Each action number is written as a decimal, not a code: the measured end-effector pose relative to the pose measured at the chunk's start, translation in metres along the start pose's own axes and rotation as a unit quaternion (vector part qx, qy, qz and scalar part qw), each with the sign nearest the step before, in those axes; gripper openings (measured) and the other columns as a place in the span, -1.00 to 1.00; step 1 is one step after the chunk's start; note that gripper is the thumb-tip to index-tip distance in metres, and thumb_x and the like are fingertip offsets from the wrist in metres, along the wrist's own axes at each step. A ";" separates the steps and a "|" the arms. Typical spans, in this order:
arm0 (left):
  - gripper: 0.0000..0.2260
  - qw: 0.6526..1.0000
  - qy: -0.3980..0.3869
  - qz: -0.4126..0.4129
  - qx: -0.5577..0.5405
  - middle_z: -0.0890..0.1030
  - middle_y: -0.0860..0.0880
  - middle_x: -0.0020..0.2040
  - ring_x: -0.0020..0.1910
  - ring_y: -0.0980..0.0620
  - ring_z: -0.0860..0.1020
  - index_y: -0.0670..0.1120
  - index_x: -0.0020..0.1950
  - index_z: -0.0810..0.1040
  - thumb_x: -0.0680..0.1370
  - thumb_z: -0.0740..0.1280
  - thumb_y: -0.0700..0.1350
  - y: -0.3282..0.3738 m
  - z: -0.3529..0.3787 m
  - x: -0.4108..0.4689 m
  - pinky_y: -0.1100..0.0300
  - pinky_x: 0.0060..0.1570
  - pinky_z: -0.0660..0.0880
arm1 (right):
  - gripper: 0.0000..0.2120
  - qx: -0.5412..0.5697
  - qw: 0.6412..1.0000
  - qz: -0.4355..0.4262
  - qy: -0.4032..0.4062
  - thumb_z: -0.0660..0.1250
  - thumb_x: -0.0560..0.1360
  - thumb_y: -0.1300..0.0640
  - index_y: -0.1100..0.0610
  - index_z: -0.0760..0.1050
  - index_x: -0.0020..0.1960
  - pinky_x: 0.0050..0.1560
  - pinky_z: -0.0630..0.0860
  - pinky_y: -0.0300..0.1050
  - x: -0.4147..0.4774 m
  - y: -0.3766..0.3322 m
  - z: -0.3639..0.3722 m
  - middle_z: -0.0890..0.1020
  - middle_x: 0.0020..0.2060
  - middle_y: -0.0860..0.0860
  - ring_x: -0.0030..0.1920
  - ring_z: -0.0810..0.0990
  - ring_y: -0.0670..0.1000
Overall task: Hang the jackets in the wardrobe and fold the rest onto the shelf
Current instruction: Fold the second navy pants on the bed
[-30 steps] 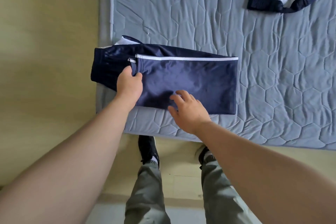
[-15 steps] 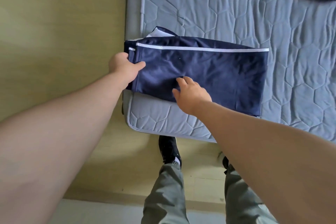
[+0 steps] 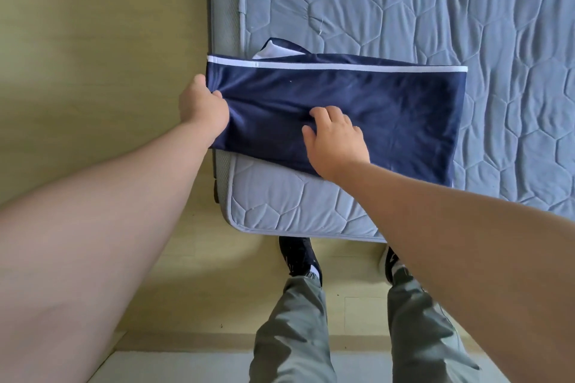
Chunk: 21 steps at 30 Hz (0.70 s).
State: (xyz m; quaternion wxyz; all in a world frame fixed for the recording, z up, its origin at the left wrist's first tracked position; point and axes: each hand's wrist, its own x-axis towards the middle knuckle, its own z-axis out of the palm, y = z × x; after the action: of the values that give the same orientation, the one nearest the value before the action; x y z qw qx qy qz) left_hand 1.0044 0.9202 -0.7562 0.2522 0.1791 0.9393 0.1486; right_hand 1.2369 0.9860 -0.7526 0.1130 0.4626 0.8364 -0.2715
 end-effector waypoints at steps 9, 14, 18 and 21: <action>-0.52 0.974 -0.113 -0.155 -0.116 0.61 -0.07 0.20 0.13 -0.18 0.59 -0.10 0.27 0.54 0.47 0.38 0.16 0.004 0.000 -0.001 -0.05 0.20 0.54 | -0.63 0.044 0.948 0.306 0.069 0.12 0.63 0.00 0.12 0.32 0.38 0.28 0.30 0.25 0.017 0.101 -0.030 0.36 0.37 0.15 0.37 0.34 0.22; -0.46 0.962 -0.143 -0.165 -0.164 0.63 -0.04 0.19 0.12 -0.12 0.62 -0.09 0.26 0.56 0.39 0.46 0.18 -0.003 -0.005 -0.003 -0.09 0.24 0.55 | -0.63 0.065 0.935 0.345 0.055 0.12 0.61 0.04 0.07 0.29 0.40 0.30 0.29 0.23 0.012 0.124 -0.034 0.31 0.40 0.14 0.39 0.29 0.22; -0.63 0.946 -0.157 -0.173 -0.225 0.68 -0.01 0.10 0.07 -0.10 0.67 -0.03 0.16 0.59 0.42 0.49 0.07 0.005 -0.011 -0.008 -0.10 0.16 0.60 | -0.66 0.106 0.951 0.285 0.050 0.17 0.57 0.09 0.05 0.34 0.34 0.23 0.38 0.18 0.010 0.113 -0.036 0.36 0.33 0.15 0.30 0.38 0.24; -0.69 0.945 -0.141 -0.167 -0.245 0.70 -0.01 0.04 0.03 -0.11 0.68 0.00 0.07 0.63 0.37 0.46 0.05 0.019 -0.019 -0.022 -0.14 0.15 0.61 | -0.71 0.185 0.953 0.238 -0.022 0.19 0.55 0.09 0.01 0.43 0.26 0.09 0.41 -0.03 0.017 0.089 -0.038 0.48 0.26 0.10 0.18 0.50 0.19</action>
State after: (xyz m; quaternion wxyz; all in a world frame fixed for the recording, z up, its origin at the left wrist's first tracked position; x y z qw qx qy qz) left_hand 1.0177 0.9247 -0.7243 0.4395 -0.0280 0.8451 0.3032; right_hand 1.3043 1.0571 -0.7601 0.1056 0.6548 0.6345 -0.3969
